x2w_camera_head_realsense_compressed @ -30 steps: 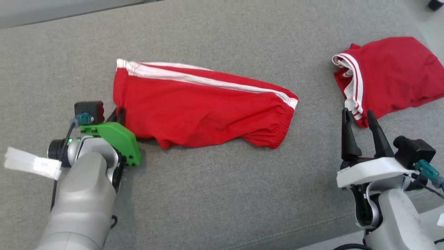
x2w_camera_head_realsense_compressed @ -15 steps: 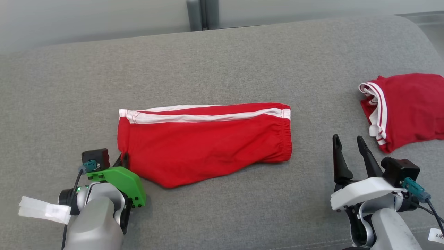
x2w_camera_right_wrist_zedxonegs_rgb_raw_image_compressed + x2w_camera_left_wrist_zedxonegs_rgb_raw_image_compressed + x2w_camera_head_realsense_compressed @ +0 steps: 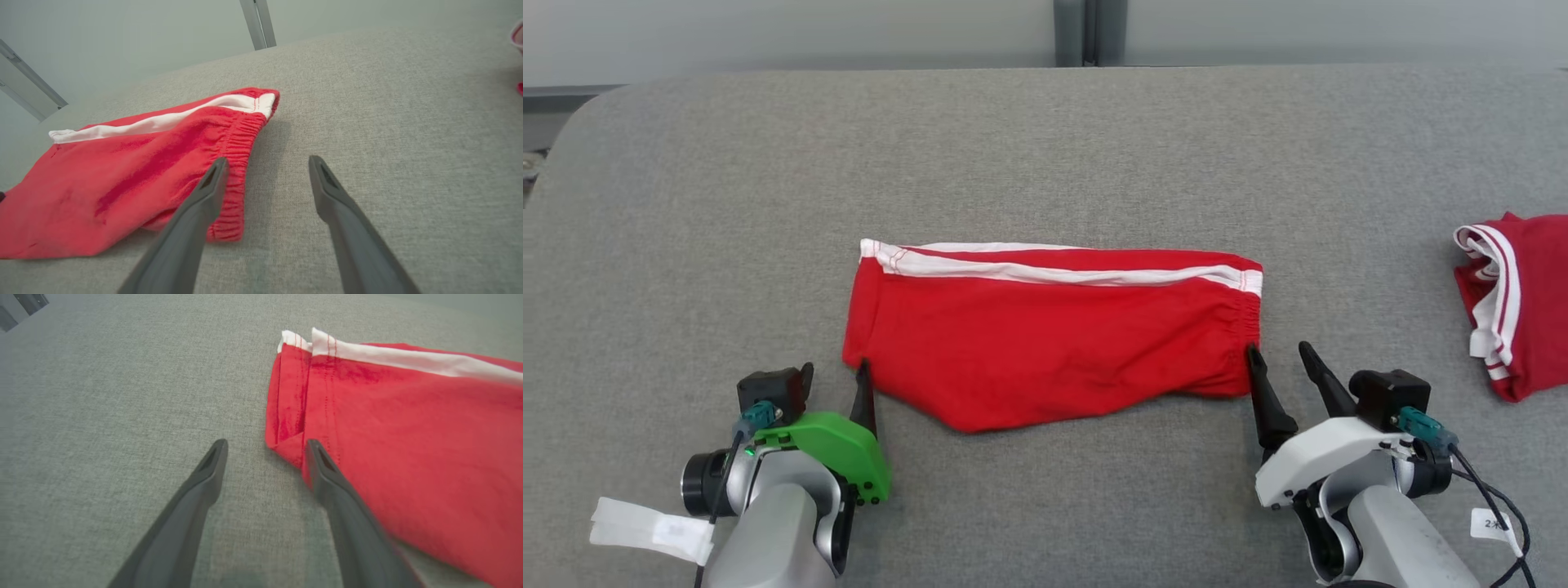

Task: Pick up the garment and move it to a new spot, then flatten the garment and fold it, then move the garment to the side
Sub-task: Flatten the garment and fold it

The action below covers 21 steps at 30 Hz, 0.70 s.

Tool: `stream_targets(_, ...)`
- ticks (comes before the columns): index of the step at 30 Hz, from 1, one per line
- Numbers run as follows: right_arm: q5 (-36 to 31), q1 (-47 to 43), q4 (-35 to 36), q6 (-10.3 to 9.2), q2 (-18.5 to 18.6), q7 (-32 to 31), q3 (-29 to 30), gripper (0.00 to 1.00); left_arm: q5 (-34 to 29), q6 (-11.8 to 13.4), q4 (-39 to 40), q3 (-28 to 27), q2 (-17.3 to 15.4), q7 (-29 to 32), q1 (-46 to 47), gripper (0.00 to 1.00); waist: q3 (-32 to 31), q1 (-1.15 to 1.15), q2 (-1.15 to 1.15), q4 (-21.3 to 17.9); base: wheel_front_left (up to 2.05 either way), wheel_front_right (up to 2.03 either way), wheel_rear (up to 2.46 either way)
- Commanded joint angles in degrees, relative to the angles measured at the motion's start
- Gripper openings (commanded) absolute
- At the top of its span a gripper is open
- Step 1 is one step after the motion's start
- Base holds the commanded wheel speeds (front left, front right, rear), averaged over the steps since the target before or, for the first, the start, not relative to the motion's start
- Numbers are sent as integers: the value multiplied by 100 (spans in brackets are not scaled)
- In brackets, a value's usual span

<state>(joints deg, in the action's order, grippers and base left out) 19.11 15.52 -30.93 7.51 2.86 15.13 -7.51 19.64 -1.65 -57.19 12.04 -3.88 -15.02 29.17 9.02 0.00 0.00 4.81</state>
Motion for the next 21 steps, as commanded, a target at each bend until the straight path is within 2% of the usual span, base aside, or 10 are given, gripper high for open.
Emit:
stream_targets(1,39,91,-102,-7,39,-1,-6,100,-53,24,75,1,12,-12,-131,100,-7,0,0,260,0,0,0)
stream_targets(9,227,502,-1073,-7,75,-1,-190,100,-124,14,675,-39,45,-12,-620,100,-12,0,0,742,0,0,0)
stream_targets(19,636,892,-1996,-4,37,-23,-595,100,-211,-36,978,-108,66,-14,-871,100,20,0,0,960,0,0,0)
stream_targets(21,747,923,-2131,-3,20,-27,-708,40,-210,-49,1010,-98,71,-13,-894,100,11,0,0,980,0,0,0)
